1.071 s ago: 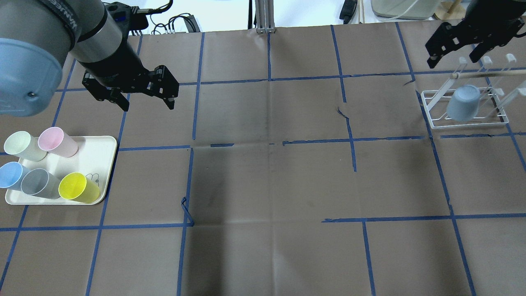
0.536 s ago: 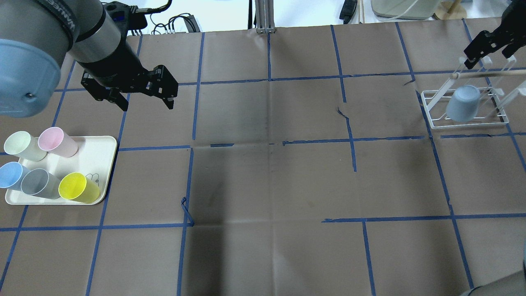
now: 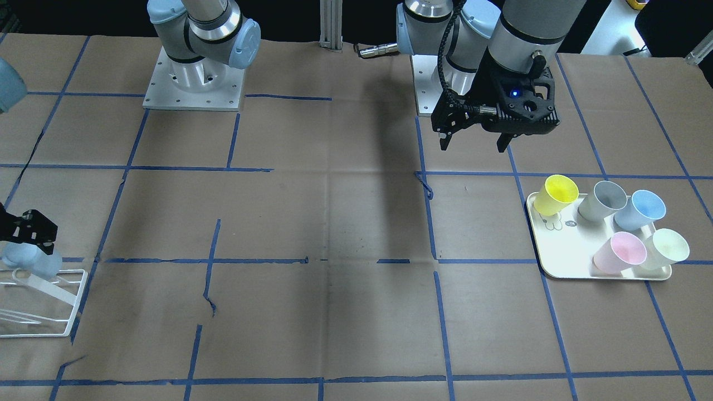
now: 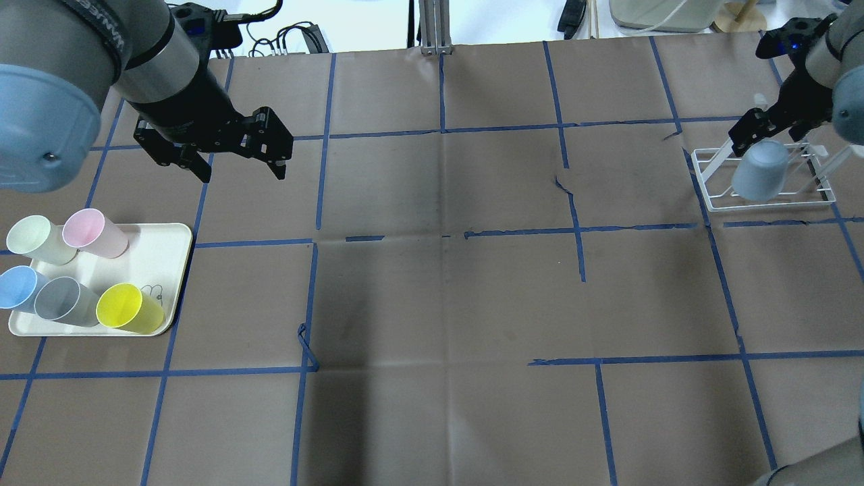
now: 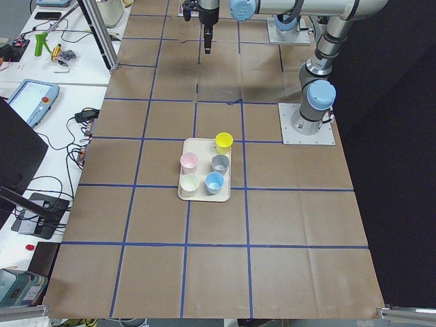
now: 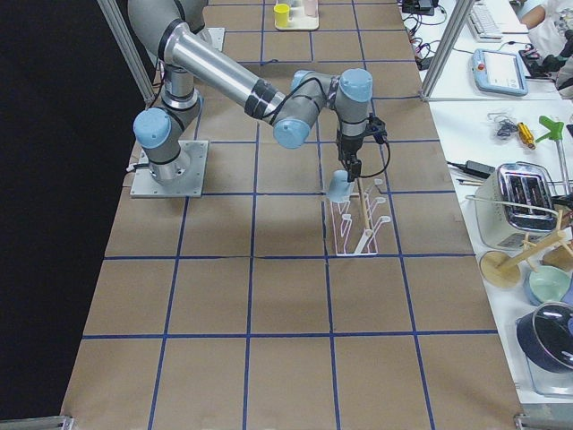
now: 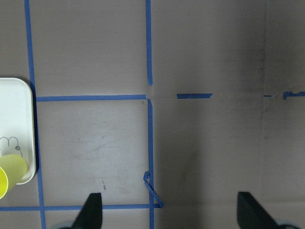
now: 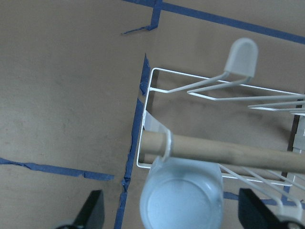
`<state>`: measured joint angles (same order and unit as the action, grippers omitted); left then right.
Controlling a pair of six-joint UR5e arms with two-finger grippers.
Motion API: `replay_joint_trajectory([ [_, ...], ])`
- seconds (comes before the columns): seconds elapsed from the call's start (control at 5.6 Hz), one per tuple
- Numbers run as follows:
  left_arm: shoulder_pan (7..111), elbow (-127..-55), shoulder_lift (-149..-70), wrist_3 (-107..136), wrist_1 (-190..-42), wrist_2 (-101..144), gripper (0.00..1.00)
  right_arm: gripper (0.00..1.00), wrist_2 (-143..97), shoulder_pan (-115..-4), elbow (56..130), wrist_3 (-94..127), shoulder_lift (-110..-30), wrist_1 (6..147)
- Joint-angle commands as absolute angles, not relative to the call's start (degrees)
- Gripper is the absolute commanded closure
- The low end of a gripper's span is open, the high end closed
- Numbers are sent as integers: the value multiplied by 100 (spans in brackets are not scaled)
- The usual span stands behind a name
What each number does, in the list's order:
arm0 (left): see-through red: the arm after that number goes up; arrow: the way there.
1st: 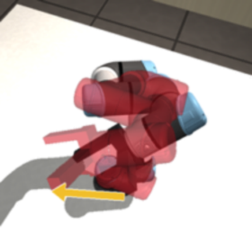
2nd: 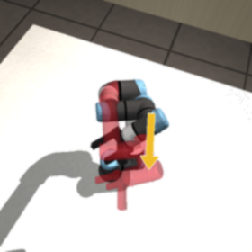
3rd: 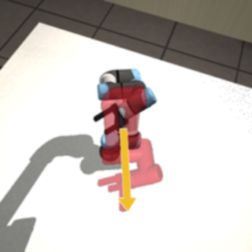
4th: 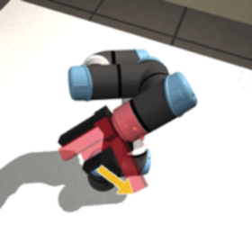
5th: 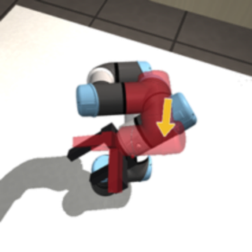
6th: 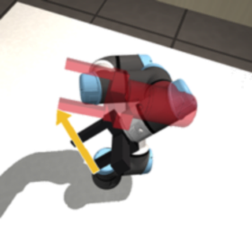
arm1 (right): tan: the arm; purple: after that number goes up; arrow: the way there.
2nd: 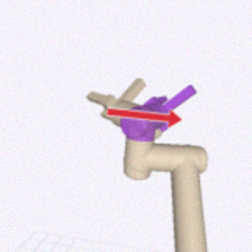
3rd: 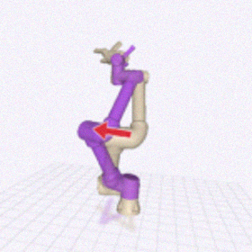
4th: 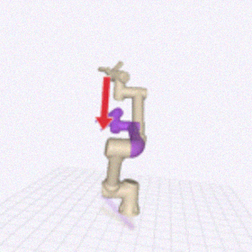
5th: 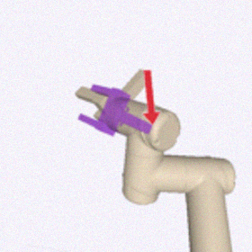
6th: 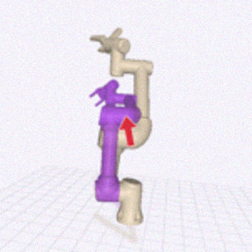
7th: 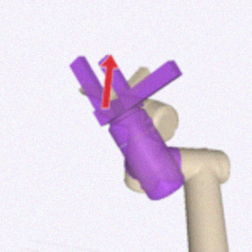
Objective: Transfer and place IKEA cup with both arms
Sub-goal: 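Lower the right gripper and close it on the light blue cup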
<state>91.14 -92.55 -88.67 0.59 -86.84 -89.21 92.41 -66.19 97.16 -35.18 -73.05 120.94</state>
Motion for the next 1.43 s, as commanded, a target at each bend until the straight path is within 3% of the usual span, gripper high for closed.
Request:
replay_joint_trajectory([
  [0.0, 9114, -9255, -8868, 53, -8684, -8921, 1, 0, 9533, -6627, 9905, -3542, -7234, 12340],
  [0.54, 9114, -9255, -8868, 53, -8684, -8930, 1, 0, 9668, -6618, 9905, -3516, -7233, 12331],
  [0.71, 9114, -9255, -8868, 53, -8684, -8921, 1, 8, 9607, -6627, 9905, -3490, -7251, 12322],
  [1.25, 9114, -9264, -8868, 53, -8684, -8921, 1, 62, 9650, -6627, 9897, -3489, -7312, 12173],
])
